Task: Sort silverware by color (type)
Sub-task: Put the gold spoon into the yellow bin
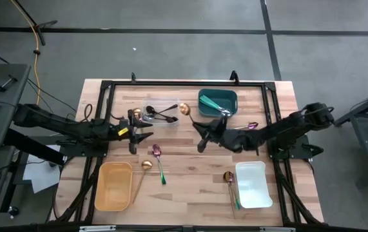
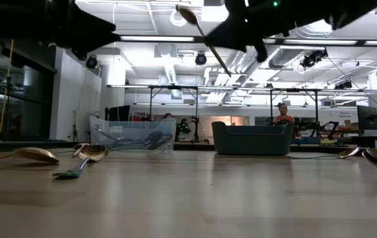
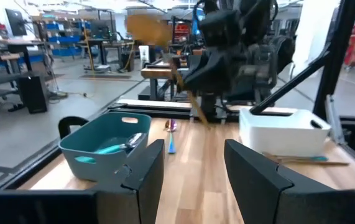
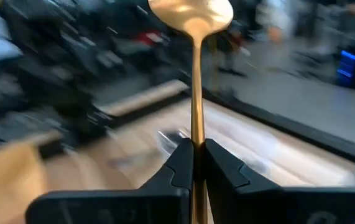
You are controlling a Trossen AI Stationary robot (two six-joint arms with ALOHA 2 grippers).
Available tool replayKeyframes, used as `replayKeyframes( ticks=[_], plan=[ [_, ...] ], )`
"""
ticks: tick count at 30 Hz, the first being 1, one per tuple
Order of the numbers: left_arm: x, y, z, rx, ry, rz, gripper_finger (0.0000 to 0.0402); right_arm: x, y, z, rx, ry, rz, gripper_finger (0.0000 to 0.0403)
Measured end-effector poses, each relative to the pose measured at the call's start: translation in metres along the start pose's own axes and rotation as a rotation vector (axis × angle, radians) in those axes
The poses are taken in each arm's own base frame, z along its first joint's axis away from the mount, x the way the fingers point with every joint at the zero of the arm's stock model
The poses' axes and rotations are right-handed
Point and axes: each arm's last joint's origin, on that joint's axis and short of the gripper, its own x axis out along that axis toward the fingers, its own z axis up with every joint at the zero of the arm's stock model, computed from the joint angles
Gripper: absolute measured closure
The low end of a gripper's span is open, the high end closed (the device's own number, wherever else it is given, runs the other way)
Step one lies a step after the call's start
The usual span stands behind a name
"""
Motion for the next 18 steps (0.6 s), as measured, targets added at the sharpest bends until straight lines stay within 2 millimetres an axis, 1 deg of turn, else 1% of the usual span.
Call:
replayKeyframes(
  ticks=[3,6,8,11,14,18],
  plan=[
    [0.008,0.001,-0.005,-0.001,-0.017,0.001,0.0243,0.005,-0.004,0.002,0.004,-0.086,0.115,0.0391],
    [0.017,0.001,-0.006,-0.032,-0.057,-0.067,0.0243,0.015,-0.003,0.000,0.006,-0.144,0.216,0.0391],
    [0.022,0.001,-0.008,-0.044,-0.079,-0.117,0.0243,0.024,0.000,-0.002,0.012,-0.172,0.273,0.0391],
    [0.029,0.001,-0.012,-0.052,-0.089,-0.141,0.0241,0.039,0.008,-0.006,0.004,-0.173,0.359,0.0391],
    [0.033,0.001,-0.015,-0.057,-0.110,-0.137,0.0227,0.052,0.018,-0.009,-0.002,-0.164,0.421,0.0391],
    [0.036,0.001,-0.015,-0.062,-0.137,-0.140,0.0193,0.067,0.029,-0.017,-0.014,-0.146,0.470,0.0391]
  ],
)
